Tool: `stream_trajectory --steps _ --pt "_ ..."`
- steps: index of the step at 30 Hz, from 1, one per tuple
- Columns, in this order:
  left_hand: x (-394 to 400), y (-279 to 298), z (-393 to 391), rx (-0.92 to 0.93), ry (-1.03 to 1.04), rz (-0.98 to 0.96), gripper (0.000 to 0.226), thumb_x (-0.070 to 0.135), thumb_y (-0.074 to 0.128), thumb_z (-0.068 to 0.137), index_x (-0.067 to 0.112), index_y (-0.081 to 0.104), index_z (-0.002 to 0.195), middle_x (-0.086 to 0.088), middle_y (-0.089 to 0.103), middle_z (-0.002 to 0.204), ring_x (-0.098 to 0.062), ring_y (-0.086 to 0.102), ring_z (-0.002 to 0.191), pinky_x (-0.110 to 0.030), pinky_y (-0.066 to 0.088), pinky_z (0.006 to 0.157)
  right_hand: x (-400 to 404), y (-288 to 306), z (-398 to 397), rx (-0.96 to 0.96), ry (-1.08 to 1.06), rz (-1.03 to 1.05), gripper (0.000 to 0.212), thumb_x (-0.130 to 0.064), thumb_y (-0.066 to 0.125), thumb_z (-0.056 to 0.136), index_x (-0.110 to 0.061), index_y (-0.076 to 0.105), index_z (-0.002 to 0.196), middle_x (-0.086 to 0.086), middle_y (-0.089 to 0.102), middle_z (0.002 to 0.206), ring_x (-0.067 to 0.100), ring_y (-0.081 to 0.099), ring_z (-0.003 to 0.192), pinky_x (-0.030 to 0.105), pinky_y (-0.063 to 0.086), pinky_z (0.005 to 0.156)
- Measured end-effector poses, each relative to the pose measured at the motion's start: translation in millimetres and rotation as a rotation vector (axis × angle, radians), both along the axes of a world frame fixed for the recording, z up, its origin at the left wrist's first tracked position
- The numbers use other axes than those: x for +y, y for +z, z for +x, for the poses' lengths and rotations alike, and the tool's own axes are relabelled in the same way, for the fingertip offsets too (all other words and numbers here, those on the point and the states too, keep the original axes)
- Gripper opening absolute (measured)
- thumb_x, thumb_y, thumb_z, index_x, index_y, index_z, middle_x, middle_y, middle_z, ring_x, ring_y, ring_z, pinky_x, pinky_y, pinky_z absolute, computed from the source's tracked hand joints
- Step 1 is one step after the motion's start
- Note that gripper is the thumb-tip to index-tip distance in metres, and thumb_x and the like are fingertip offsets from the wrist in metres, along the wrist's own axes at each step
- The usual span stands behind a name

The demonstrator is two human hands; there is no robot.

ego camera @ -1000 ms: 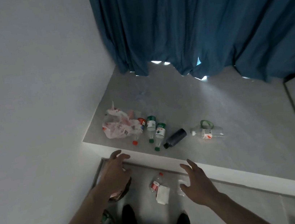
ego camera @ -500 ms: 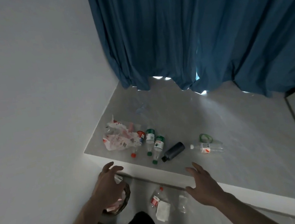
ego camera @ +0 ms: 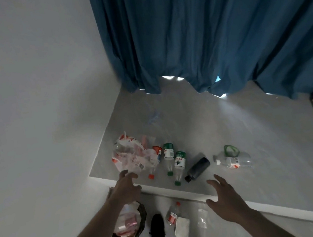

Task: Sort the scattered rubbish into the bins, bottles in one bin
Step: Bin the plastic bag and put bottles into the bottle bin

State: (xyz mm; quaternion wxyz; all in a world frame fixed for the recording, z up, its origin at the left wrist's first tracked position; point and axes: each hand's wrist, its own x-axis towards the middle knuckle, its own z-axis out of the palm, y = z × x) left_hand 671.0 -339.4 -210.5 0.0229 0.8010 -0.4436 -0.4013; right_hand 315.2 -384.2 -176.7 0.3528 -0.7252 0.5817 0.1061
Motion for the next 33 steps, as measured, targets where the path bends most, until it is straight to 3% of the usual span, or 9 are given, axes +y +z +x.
stream_trajectory --steps 5,7,10,15,19,23,27,30,33 --pt "-65.1 -58.2 43.5 0.011 -0.136 0.084 0.05 0.03 0.066 0.086 0.03 0.054 0.135 0.005 0.019 0.156 -0.034 0.039 0.138 -0.034 0.046 0.102 -18.9 -4.1 25.7 0.056 -0.082 0.009 0.067 -0.042 0.062 0.093 -0.032 0.033 0.153 -0.007 0.009 0.166 0.021 0.028 0.147 0.035 0.036 0.112" --pt "-87.6 -96.5 59.7 0.001 -0.273 0.11 0.047 0.039 0.059 0.092 0.031 0.053 0.138 0.007 0.032 0.157 -0.026 0.024 0.147 -0.037 0.023 0.12 -23.1 -6.2 32.2 0.06 -0.128 0.008 0.067 -0.043 0.063 0.093 -0.033 0.034 0.152 -0.008 0.01 0.166 0.02 0.032 0.146 0.035 0.038 0.112" --pt "-112.4 -118.4 67.8 0.014 -0.322 0.172 0.048 0.043 0.05 0.098 0.024 0.052 0.142 0.008 0.045 0.151 -0.021 0.013 0.152 -0.042 -0.002 0.125 -22.1 -7.7 37.0 0.061 -0.177 -0.003 0.065 -0.041 0.065 0.092 -0.033 0.037 0.15 -0.01 0.012 0.165 0.02 0.034 0.145 0.034 0.039 0.111" --pt "-129.5 -113.6 61.0 -0.004 -0.295 0.145 0.046 0.024 0.045 0.103 0.007 0.045 0.145 -0.01 0.05 0.142 -0.029 0.05 0.132 -0.037 0.041 0.109 -13.6 -11.1 29.6 0.079 -0.254 0.005 0.063 -0.04 0.068 0.087 -0.036 0.043 0.145 -0.013 0.015 0.163 0.015 0.04 0.14 0.033 0.043 0.108" --pt "-132.8 -116.6 69.3 0.055 -0.246 0.15 0.051 0.02 0.042 0.105 0.008 0.03 0.153 -0.009 0.034 0.159 -0.027 0.023 0.15 -0.038 0.016 0.124 -8.5 -17.2 20.8 0.12 -0.275 0.045 0.062 -0.042 0.065 0.088 -0.038 0.041 0.145 -0.014 0.013 0.163 0.014 0.042 0.137 0.03 0.044 0.105" --pt "-128.2 -108.0 71.0 0.11 -0.05 0.077 0.047 0.005 0.056 0.095 0.001 0.048 0.142 -0.016 0.049 0.143 -0.03 0.055 0.121 -0.033 0.05 0.092 -9.3 -23.5 17.0 0.159 -0.309 0.088 0.062 -0.041 0.063 0.089 -0.034 0.041 0.146 -0.011 0.013 0.163 0.017 0.042 0.138 0.034 0.045 0.105" --pt "-115.1 -77.1 61.4 0.03 0.013 -0.279 0.027 0.001 0.06 0.089 0.002 0.069 0.114 -0.014 0.065 0.121 -0.03 0.062 0.103 -0.037 0.049 0.084 -14.5 -27.8 10.4 0.164 -0.336 0.119 0.066 -0.038 0.063 0.09 -0.03 0.037 0.151 -0.007 0.013 0.164 0.021 0.039 0.141 0.037 0.044 0.108" --pt "-96.2 -53.4 61.7 -0.056 0.043 -0.433 0.038 0.0 0.065 0.083 0.007 0.068 0.12 -0.011 0.059 0.133 -0.036 0.065 0.102 -0.047 0.053 0.09 -19.7 -28.4 -3.2 0.152 -0.347 0.114 0.07 -0.035 0.062 0.091 -0.03 0.032 0.154 -0.008 0.01 0.166 0.022 0.032 0.145 0.036 0.043 0.109" --pt "-77.9 -23.9 53.5 -0.064 0.088 -0.527 0.04 -0.001 0.066 0.085 0.009 0.066 0.123 -0.008 0.057 0.133 -0.024 0.066 0.079 -0.04 0.055 0.076 -26.6 -33.9 -25.9 0.153 -0.337 0.104 0.072 -0.032 0.062 0.092 -0.03 0.03 0.155 -0.008 0.008 0.166 0.02 0.028 0.146 0.037 0.042 0.111"
